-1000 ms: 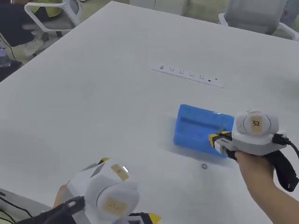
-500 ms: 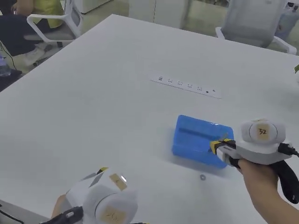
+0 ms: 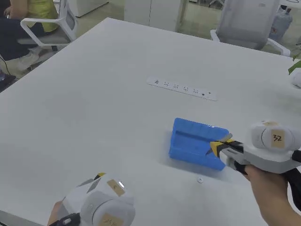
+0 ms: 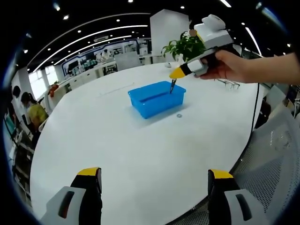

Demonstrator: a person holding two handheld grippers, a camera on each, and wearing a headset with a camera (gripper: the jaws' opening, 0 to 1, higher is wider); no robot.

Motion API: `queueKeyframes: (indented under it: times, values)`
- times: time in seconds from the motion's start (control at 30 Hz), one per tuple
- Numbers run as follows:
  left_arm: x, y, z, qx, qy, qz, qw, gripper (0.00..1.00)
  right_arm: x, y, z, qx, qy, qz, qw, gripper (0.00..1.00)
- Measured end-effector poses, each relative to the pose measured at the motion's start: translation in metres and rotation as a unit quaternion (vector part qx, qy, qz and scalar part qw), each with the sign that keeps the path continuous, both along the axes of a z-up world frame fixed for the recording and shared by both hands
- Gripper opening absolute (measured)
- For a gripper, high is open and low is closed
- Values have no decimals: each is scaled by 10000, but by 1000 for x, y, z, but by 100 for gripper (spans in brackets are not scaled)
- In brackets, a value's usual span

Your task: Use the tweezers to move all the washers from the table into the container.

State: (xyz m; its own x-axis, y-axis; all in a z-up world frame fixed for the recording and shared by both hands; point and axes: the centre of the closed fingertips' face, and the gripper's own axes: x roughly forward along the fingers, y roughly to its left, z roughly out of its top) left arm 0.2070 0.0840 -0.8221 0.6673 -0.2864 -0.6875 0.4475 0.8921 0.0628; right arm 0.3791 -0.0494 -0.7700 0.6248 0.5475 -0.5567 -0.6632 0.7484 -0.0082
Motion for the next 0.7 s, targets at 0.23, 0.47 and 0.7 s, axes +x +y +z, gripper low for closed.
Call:
queueKeyframes:
  times: [0.23,0.47,0.7]
  values:
    - [1,0,0,3,-18,12,10000,97,-8,-2,-7,76,135,17,9999,3]
    - [0,1,-1,33,17,15,10000,97,-19,-4,-29,-37,358,45,9993,3]
    - [0,0,-2,39,31,-16,10000,96,-26,-7,-41,-76,508,33,9987,3]
